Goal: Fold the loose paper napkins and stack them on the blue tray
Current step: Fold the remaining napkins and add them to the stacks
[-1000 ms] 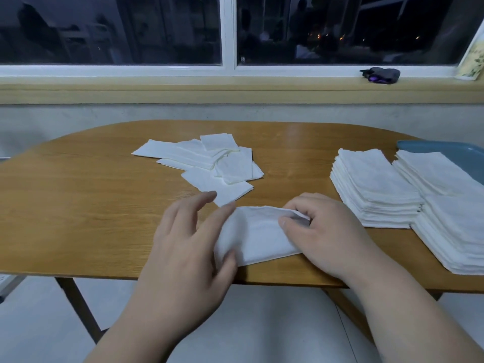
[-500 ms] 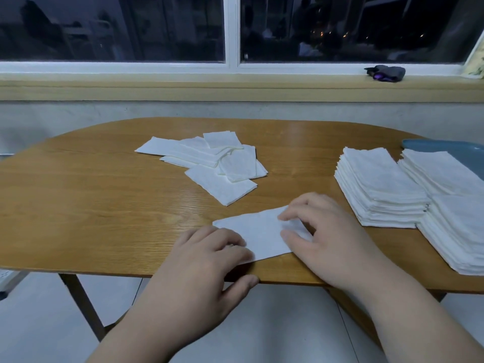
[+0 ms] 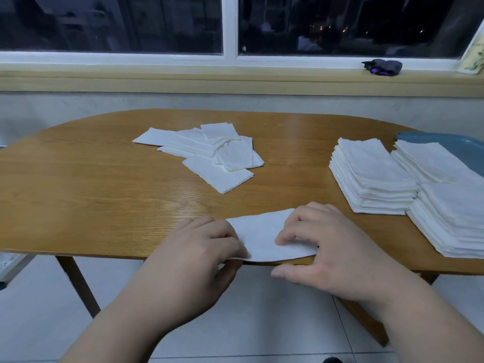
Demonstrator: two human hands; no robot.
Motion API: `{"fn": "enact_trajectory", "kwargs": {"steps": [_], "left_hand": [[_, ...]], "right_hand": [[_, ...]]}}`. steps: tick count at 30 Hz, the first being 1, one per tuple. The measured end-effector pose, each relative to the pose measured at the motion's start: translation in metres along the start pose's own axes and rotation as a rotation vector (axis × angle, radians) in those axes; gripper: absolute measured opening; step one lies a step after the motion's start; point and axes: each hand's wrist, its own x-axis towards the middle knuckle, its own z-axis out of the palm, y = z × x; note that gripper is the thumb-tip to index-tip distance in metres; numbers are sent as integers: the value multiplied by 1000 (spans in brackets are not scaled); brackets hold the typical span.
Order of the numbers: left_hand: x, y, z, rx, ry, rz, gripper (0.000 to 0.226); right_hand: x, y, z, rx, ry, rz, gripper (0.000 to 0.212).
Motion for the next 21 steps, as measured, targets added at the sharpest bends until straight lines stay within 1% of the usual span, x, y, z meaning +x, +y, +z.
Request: {"fn": "enact_trajectory", "kwargs": {"steps": [2, 4, 5, 7, 10, 11, 12, 14, 16, 18, 21], "left_hand": [[-1, 2, -5, -88, 19, -48, 16], [-2, 7, -11, -213, 61, -151, 10], [-3, 8, -13, -276, 82, -202, 8], [-3, 10, -17, -385, 129, -266, 8], [0, 10, -25, -444, 226, -347, 5], [1, 9, -26, -465, 249, -388, 7], [2, 7, -26, -490, 260, -431, 14], [4, 2, -24, -510, 251, -499, 28], [4, -4, -21, -495, 215, -531, 39], [2, -12, -19, -483, 165, -525, 47], [0, -22, -22, -503, 48, -476, 42]], "right_hand": [[-2, -3, 1, 8, -2, -23, 34], [-2, -8, 0, 59, 28, -39, 15], [-2, -9, -2, 114, 56, -38, 10], [-4, -13, -7, 257, 114, 2, 20], [0, -18, -13, 508, 181, 115, 22], [2, -20, -13, 587, 209, 151, 26], [4, -21, -12, 635, 227, 178, 35], [9, -20, -6, 624, 224, 183, 53], [13, -16, 1, 487, 182, 159, 61], [16, -13, 9, 339, 167, 126, 55], [21, -10, 16, 241, 191, 133, 23]]}}
